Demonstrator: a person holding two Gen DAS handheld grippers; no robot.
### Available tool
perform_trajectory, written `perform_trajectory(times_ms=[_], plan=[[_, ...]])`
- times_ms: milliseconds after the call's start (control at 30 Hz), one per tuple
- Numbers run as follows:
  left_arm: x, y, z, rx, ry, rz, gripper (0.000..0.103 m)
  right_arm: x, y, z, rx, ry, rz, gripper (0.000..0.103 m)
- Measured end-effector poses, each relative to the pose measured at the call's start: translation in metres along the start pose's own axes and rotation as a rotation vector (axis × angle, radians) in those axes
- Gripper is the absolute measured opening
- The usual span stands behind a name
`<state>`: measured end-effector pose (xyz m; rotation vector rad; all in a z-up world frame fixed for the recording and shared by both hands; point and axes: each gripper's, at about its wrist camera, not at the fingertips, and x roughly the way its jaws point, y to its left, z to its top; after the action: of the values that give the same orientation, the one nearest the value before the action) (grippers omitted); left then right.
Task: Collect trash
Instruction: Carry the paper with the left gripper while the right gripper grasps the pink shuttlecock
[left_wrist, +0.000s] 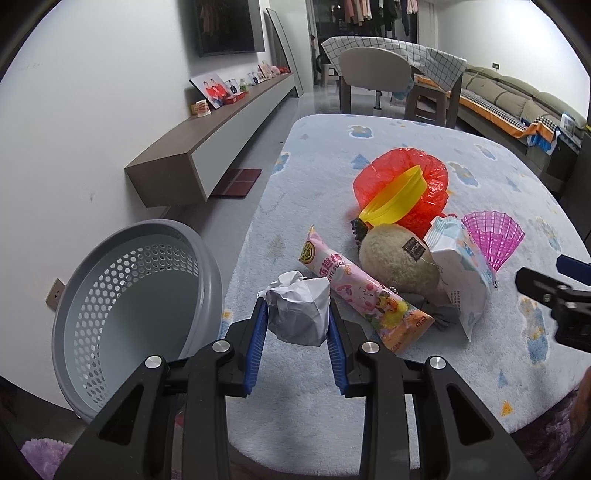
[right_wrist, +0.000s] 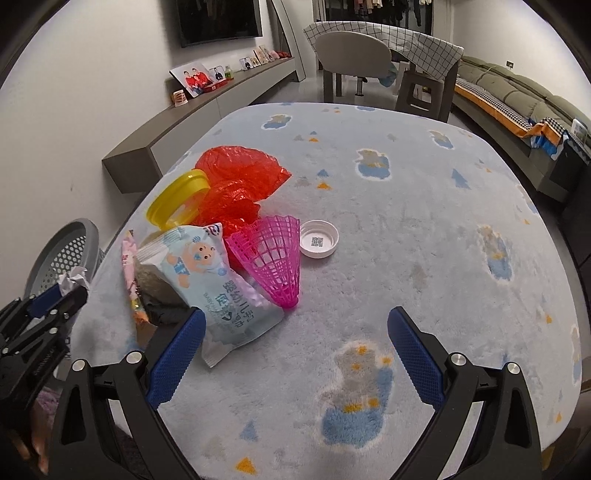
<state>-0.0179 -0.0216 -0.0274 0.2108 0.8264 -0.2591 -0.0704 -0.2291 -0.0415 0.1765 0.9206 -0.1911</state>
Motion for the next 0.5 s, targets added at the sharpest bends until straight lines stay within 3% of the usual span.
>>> perform_trajectory(times_ms=[500], plan=[[0.005, 0.0, 0.001, -0.005, 0.015, -0.009, 0.031, 0.031, 0.001, 0.019, -0.007, -0.033, 0.004, 0.092]])
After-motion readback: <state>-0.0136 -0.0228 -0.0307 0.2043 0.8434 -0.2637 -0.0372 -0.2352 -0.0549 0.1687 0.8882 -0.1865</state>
